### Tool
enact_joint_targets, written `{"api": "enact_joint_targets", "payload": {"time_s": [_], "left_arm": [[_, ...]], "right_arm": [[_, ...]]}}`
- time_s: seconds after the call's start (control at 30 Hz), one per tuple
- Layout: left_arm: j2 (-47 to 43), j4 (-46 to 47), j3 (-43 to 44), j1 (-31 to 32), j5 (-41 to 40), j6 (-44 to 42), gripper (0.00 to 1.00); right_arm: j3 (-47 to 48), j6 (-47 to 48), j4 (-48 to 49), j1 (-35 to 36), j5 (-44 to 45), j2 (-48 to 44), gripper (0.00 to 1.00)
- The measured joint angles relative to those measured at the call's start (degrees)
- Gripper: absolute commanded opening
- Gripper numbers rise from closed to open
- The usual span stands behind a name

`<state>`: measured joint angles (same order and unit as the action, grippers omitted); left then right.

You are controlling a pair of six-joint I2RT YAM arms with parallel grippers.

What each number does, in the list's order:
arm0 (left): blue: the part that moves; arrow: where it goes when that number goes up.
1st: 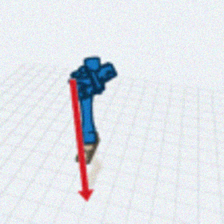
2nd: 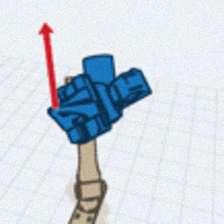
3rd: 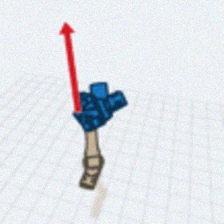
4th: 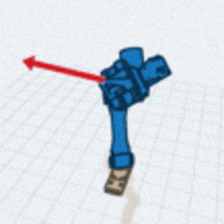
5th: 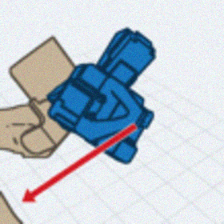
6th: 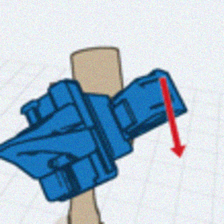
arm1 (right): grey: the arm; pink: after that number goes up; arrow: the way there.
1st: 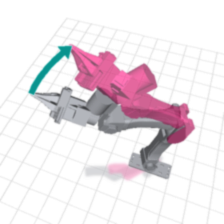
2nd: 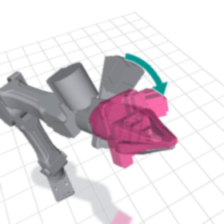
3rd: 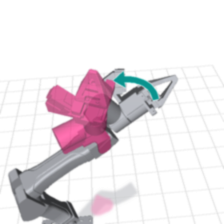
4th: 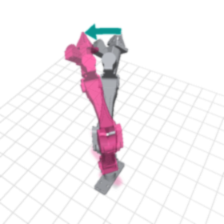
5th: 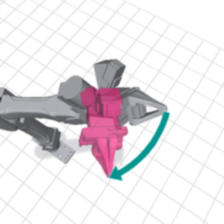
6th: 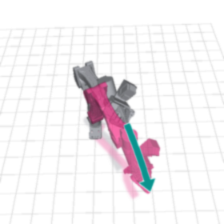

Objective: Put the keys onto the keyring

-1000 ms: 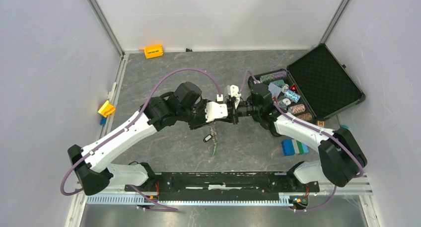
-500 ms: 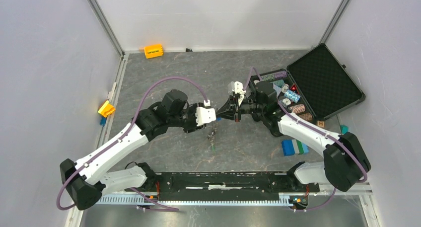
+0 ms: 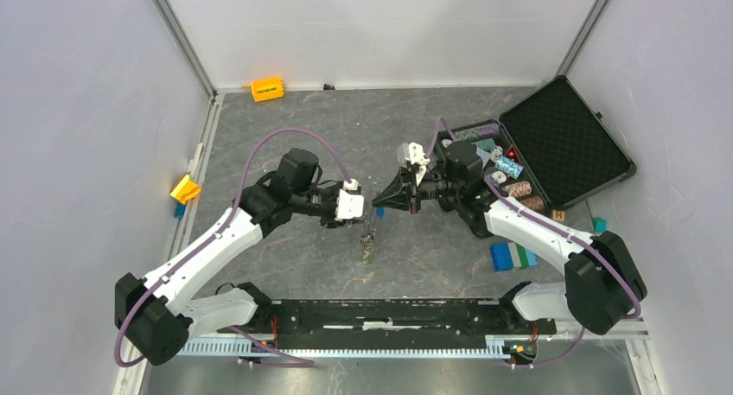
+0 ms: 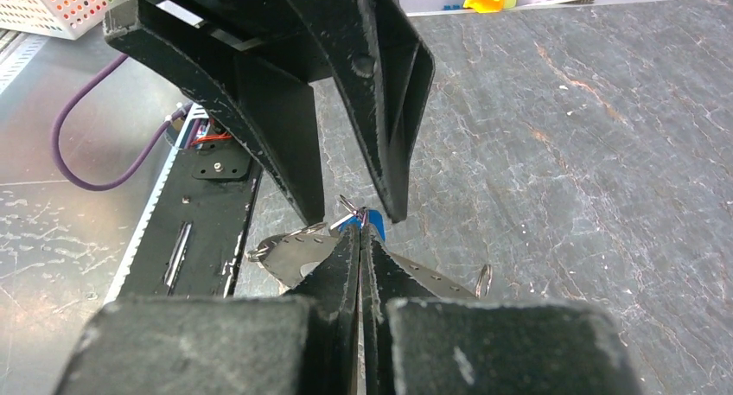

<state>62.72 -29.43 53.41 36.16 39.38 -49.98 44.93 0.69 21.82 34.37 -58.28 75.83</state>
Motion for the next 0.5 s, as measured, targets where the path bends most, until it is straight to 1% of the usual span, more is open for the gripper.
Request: {"api": "enact_joint_targets", "payload": {"time_s": [0.17,0.23,0.5], "left_arm": [[2.1,-0.3,0.0,0.0,3.5,-3.4,0.46],[3.0,-0.3,0.0,-0.1,4.3,-3.8,0.39],[4.7,-0.5,0.1,-0.1,4.7,-4.8,0.21]], "right_arm": [[0.0,0.0,0.2,0.0,-0.2,0.0,0.00],[0.0,0.0,0.3,0.0,-0.2,0.0,0.00],[0.0,0.0,0.4,0.0,-0.4,0.0,0.00]]}}
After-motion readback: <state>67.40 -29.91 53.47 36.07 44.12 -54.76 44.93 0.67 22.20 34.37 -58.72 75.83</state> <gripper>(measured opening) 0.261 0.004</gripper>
